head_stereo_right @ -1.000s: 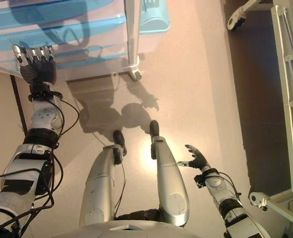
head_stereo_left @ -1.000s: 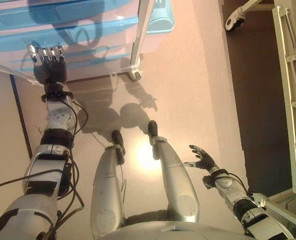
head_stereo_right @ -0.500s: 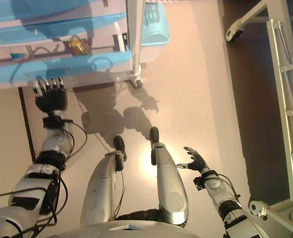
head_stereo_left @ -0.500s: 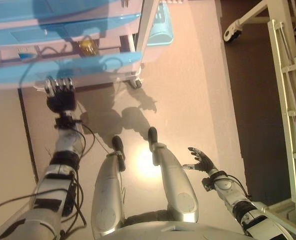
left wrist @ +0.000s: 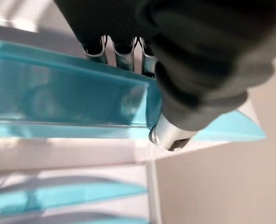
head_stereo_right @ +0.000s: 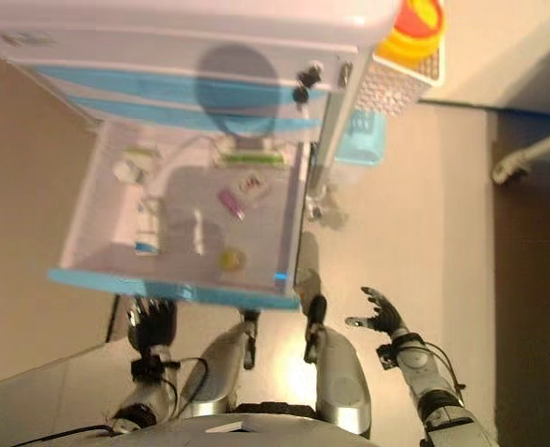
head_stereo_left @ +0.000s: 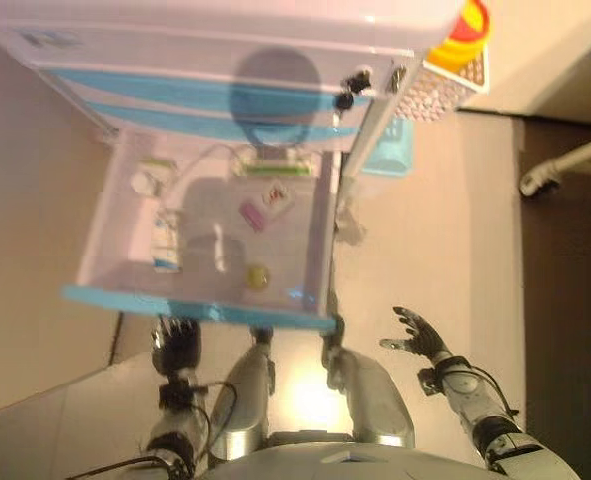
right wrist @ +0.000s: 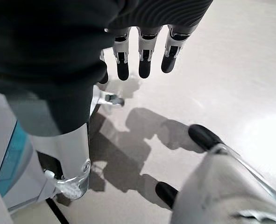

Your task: Open the drawer and pick up the medicine

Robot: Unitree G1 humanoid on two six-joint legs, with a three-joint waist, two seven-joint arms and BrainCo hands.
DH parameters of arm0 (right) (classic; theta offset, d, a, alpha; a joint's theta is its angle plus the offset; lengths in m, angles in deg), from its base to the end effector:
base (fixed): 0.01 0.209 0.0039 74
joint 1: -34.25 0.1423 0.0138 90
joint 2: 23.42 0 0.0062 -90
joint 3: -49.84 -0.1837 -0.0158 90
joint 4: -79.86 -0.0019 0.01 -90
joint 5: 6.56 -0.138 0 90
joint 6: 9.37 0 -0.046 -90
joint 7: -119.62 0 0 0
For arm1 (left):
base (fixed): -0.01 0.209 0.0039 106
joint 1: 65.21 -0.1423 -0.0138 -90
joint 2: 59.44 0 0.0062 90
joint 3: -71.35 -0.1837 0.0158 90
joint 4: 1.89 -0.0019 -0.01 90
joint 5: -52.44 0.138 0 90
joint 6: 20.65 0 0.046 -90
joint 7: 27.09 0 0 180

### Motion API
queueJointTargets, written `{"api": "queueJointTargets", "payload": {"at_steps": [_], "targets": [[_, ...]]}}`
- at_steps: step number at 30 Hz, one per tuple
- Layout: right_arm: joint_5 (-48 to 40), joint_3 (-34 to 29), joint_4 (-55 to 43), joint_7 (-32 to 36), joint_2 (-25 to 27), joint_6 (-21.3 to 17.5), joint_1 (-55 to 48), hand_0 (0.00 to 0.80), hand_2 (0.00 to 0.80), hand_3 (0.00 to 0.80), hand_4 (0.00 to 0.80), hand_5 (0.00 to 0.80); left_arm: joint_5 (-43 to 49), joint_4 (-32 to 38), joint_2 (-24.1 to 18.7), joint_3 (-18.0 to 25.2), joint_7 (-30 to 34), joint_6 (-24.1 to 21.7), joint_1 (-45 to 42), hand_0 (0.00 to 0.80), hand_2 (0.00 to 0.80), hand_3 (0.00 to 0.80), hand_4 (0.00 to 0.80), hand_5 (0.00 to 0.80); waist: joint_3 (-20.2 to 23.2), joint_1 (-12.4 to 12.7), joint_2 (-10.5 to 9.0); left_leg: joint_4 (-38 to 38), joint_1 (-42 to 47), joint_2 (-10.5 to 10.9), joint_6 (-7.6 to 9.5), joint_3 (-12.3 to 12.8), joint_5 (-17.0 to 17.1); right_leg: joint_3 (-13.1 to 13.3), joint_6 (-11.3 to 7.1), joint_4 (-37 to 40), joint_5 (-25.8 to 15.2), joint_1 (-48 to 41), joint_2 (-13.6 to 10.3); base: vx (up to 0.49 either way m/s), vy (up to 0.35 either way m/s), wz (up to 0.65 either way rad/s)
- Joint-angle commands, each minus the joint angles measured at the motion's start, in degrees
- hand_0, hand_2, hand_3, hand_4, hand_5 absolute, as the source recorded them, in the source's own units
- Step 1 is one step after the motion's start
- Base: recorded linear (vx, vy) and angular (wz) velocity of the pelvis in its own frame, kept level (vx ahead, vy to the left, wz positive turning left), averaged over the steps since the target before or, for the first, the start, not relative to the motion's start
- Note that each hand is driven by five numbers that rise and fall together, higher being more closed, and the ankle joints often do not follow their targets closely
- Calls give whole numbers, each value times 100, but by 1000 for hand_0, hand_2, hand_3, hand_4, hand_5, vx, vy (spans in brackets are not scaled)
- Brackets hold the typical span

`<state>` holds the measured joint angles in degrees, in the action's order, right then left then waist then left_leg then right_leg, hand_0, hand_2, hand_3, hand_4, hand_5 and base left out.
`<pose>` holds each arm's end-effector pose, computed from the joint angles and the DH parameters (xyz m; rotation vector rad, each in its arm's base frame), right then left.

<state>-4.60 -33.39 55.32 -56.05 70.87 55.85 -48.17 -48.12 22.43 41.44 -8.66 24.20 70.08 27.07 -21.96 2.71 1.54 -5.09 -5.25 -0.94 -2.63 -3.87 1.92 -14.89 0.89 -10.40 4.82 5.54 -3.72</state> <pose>0.1485 -0.2512 -0.0731 -0.3927 0.6087 0.0920 0.0995 0.1931 -0.1137 -1.5969 -0.1066 0.4022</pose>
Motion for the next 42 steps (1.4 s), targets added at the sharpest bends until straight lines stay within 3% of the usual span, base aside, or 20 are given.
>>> {"api": "queueJointTargets", "payload": {"at_steps": [1, 6, 13, 15, 18, 21, 24, 29, 35, 39, 42], "targets": [[144, -142, 110, 27, 124, -248, -279, 0, 0, 0, 0, 0, 1147, 76, -850, 594, -1, 29, -473, 800, 800, 800, 800, 800, 606, 254, -267, -396, -144, 534, 142, 184, -554, -29, -234, 232, 161, -372, -149, 28, -27, 54], [165, -335, 354, 65, 148, -180, -327, 0, 0, 0, 0, 0, 1828, -343, -853, 428, 54, 238, -683, 800, 800, 800, 800, 800, 751, 323, -145, -277, 66, 619, 191, 46, -587, -174, -214, 311, 190, -575, -182, 32, 7, 34], [69, -405, 551, 14, 67, -325, -420, 0, 0, 0, 0, 0, 2142, -343, -780, 6, 167, 31, -704, 784, 784, 784, 784, 784, 946, 296, -65, -37, 347, 632, 280, 31, -613, -147, -228, 354, 197, -710, -182, 46, 30, 7], [-53, -417, 524, -33, 64, -429, -434, 0, 0, 0, 0, 0, 2310, -301, -762, -125, 48, -138, -676, 0, 0, 0, 0, 0, 993, 271, -62, 7, 405, 630, 304, 49, -628, -112, -234, 363, 194, -729, -175, 56, 33, 2], [-251, -446, 269, -140, 90, -795, -464, 0, 0, 0, 0, 0, 2690, -144, -777, -328, -412, -566, -640, 0, 0, 0, 0, 0, 1053, 207, -62, 84, 501, 618, 343, 96, -641, -43, -255, 382, 177, -757, -155, 65, 42, 0], [-233, -428, -586, -569, 180, -1122, -561, 0, 0, 0, 0, 0, 3261, 42, -807, -493, -1087, -1014, -709, 0, 0, 0, 0, 0, 1122, 119, -63, 186, 578, 585, 388, 159, -637, 30, -277, 397, 165, -758, -139, 47, 38, -6], [-21, -393, -2337, -1106, 402, -1027, -714, 0, 0, 0, 0, 0, 4387, 146, -848, -490, -2252, -1666, -860, 0, 0, 0, 0, 0, 1186, -6, -71, 337, 645, 536, 420, 240, -609, 104, -306, 424, 158, -737, -117, 27, 39, -2], [366, -526, -3997, -1256, 653, -1386, -863, 0, 0, 0, 0, 0, 6117, 27, -918, -513, -3440, -2198, -1039, 0, 0, 0, 0, 0, 1269, -123, -63, 519, 682, 492, 421, 338, -560, 141, -357, 491, 150, -693, -111, 6, 42, -4], [1625, -455, -5318, -1607, 1252, -2036, -729, 0, 0, 0, 0, 0, 7851, -253, -990, -877, -4230, -2191, -1203, 0, 0, 0, 0, 0, 1355, -99, -41, 602, 686, 460, 395, 416, -527, 75, -414, 555, 130, -676, -156, -3, 38, -3], [2221, -31, -5771, -1643, 1746, -2498, -396, 0, 0, 0, 0, 0, 8256, -533, -1039, -1003, -4193, -1938, -1238, 0, 0, 0, 0, 0, 1403, 21, -54, 624, 684, 440, 362, 425, -515, -21, -422, 592, 132, -701, -184, 0, 0, 0], [2283, 430, -5975, -1403, 2008, -2589, -20, 0, 0, 0, 0, 0, 8554, -689, -1045, -1036, -4145, -1747, -1204, 0, 0, 0, 0, 0, 1432, 156, -91, 634, 672, 423, 328, 390, -499, -118, -424, 622, 126, -726, -207, -4, -34, -2]]}}
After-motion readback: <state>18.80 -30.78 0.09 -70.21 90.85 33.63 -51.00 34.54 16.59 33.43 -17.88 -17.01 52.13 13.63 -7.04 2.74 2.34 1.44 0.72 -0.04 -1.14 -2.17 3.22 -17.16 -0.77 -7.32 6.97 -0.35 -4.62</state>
